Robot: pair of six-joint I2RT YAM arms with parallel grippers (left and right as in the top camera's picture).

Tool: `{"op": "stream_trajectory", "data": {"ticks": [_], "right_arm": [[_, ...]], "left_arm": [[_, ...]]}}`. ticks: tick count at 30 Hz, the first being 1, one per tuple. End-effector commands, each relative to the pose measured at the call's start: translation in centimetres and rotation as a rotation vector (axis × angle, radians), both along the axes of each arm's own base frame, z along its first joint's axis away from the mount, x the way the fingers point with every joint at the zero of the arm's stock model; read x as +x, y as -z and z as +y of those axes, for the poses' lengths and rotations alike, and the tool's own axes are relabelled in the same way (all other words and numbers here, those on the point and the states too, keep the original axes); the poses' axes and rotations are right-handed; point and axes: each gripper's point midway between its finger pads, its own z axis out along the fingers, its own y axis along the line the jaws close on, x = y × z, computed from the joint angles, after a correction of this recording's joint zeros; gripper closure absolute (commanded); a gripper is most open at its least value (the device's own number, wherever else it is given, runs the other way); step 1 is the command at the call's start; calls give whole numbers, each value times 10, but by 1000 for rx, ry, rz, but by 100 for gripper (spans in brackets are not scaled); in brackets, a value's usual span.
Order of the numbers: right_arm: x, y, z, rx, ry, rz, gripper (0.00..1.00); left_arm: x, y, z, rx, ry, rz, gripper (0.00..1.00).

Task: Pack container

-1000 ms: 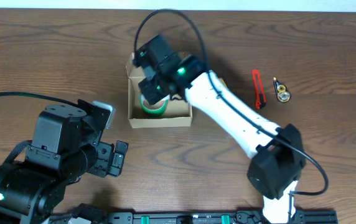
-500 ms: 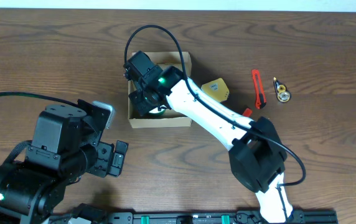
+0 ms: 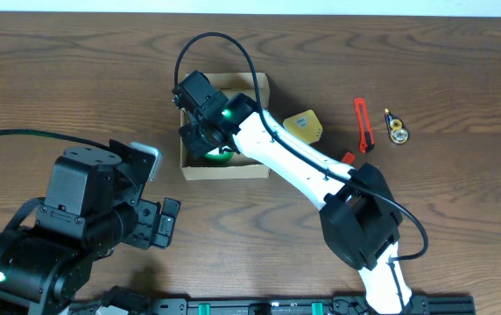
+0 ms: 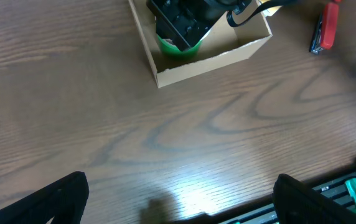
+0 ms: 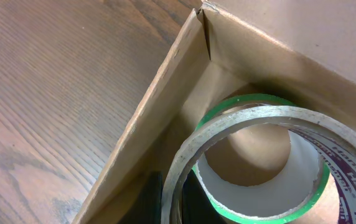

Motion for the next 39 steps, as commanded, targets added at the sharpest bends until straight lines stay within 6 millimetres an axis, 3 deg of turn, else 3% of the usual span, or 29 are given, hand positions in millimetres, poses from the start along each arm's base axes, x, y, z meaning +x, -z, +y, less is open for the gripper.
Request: {"op": "stream_trajectory", "data": {"ticks": [1,3,8,21,25,30,34,39], "right_arm": [[0,8,0,-15,12,5,97],[0,7,1,-13,13,3,83],[2,6,3,-2,13,-7,68],[7,2,8,21,12,-26,71],[5,1,5,6,-16,-31,64],[5,-15,2,2,-60,-71,55],[16,-16,-18,-69,-16,-107,49],[18,-5,-42,-138,-39,-74,48]], "left_arm": [[0,-2,1,6,9,-7,5],[0,-2,1,6,9,-7,5],[0,-2,1,6,9,-7,5],[0,-2,1,6,9,-7,5],[0,-2,1,6,9,-7,5],[0,-2,1,6,9,-7,5],[0,-2,1,6,9,-7,5],[0,-2,1,6,9,-7,5]]}}
